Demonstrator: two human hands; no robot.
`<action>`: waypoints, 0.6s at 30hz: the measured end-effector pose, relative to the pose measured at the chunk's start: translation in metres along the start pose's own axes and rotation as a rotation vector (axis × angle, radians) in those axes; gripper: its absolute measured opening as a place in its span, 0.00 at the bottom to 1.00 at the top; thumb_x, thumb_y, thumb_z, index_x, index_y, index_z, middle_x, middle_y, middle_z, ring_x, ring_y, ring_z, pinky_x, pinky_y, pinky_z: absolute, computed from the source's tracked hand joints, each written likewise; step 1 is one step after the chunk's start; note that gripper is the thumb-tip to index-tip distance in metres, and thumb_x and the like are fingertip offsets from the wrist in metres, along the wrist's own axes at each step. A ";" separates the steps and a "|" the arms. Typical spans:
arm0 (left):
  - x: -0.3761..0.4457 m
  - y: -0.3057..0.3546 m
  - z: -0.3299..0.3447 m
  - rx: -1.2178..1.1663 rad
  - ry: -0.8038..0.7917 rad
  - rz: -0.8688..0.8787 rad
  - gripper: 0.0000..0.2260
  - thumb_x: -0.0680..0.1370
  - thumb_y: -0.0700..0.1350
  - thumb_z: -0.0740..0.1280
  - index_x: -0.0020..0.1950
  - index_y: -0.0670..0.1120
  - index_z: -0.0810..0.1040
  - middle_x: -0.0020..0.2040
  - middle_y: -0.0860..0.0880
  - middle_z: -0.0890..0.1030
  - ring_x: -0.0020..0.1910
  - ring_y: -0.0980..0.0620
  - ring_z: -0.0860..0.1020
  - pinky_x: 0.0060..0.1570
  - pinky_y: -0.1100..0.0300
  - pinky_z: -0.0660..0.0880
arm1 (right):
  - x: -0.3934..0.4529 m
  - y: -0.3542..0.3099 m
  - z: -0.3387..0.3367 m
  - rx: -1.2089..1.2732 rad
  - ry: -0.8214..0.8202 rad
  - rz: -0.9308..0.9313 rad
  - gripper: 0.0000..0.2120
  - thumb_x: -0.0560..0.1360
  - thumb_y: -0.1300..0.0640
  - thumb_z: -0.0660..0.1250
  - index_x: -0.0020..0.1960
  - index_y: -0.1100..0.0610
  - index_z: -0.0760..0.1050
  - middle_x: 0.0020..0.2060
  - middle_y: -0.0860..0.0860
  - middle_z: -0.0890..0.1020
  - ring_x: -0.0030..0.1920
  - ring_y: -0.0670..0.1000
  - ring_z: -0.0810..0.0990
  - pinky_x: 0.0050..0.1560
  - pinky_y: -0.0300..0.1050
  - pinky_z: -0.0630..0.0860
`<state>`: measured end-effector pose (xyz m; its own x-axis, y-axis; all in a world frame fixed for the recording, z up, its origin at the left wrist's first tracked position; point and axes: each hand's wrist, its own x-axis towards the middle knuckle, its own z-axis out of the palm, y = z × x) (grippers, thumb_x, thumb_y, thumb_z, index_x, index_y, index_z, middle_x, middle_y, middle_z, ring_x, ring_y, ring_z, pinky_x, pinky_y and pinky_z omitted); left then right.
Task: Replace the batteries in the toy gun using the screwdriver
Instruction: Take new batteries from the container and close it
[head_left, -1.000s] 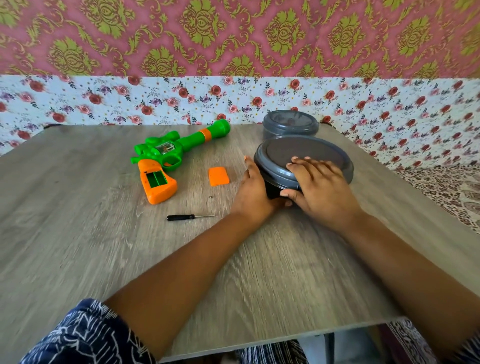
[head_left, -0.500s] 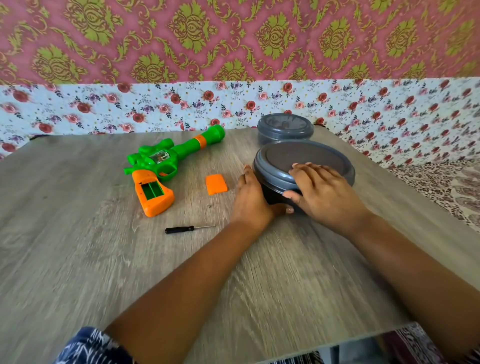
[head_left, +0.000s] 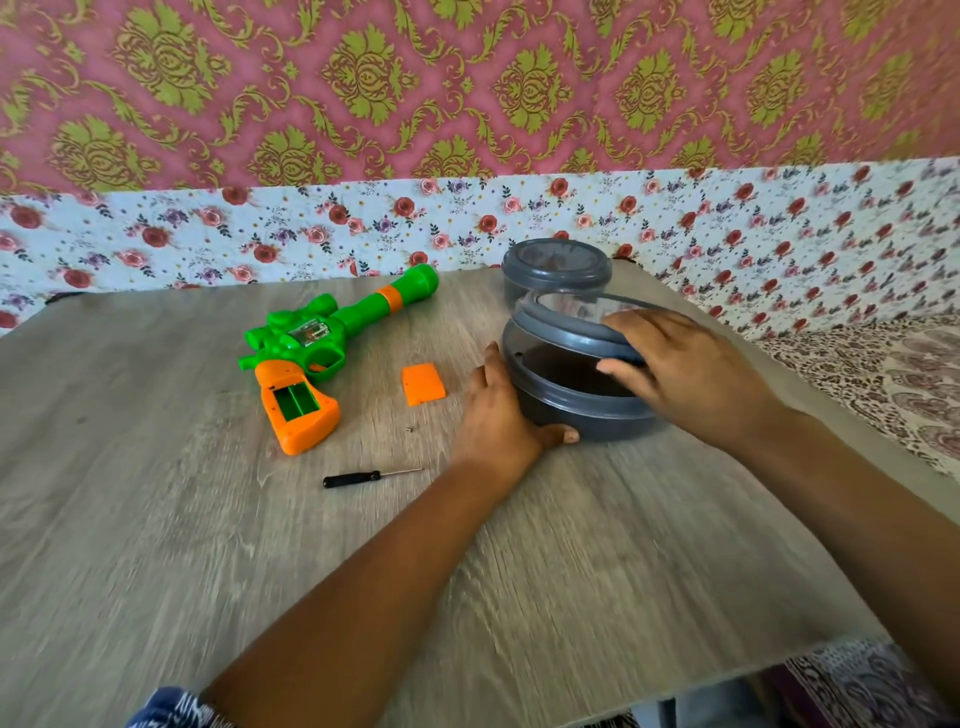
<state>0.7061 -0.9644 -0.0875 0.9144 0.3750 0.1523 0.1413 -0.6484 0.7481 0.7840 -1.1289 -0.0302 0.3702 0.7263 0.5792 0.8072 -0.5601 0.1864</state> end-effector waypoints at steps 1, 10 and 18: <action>0.000 0.000 0.000 0.005 -0.003 0.008 0.55 0.64 0.54 0.78 0.77 0.45 0.42 0.76 0.46 0.54 0.75 0.46 0.56 0.70 0.52 0.60 | -0.002 0.004 -0.001 0.016 0.009 0.025 0.18 0.74 0.52 0.66 0.57 0.64 0.74 0.49 0.62 0.81 0.48 0.62 0.81 0.47 0.54 0.78; -0.006 0.000 0.001 0.066 0.014 0.104 0.52 0.67 0.58 0.74 0.78 0.46 0.43 0.78 0.48 0.47 0.77 0.49 0.51 0.72 0.56 0.57 | -0.008 0.035 0.002 0.130 0.063 0.312 0.16 0.74 0.59 0.67 0.59 0.66 0.73 0.54 0.62 0.74 0.51 0.61 0.77 0.51 0.53 0.75; -0.009 -0.003 0.000 0.094 -0.002 0.128 0.50 0.70 0.61 0.71 0.77 0.46 0.40 0.79 0.51 0.44 0.77 0.54 0.46 0.72 0.62 0.50 | -0.002 0.057 0.013 0.121 -0.046 0.414 0.16 0.72 0.55 0.69 0.55 0.63 0.73 0.52 0.60 0.74 0.51 0.60 0.75 0.48 0.49 0.72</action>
<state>0.6976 -0.9660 -0.0910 0.9278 0.2842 0.2416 0.0582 -0.7502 0.6587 0.8353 -1.1572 -0.0317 0.6922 0.4688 0.5487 0.6333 -0.7592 -0.1503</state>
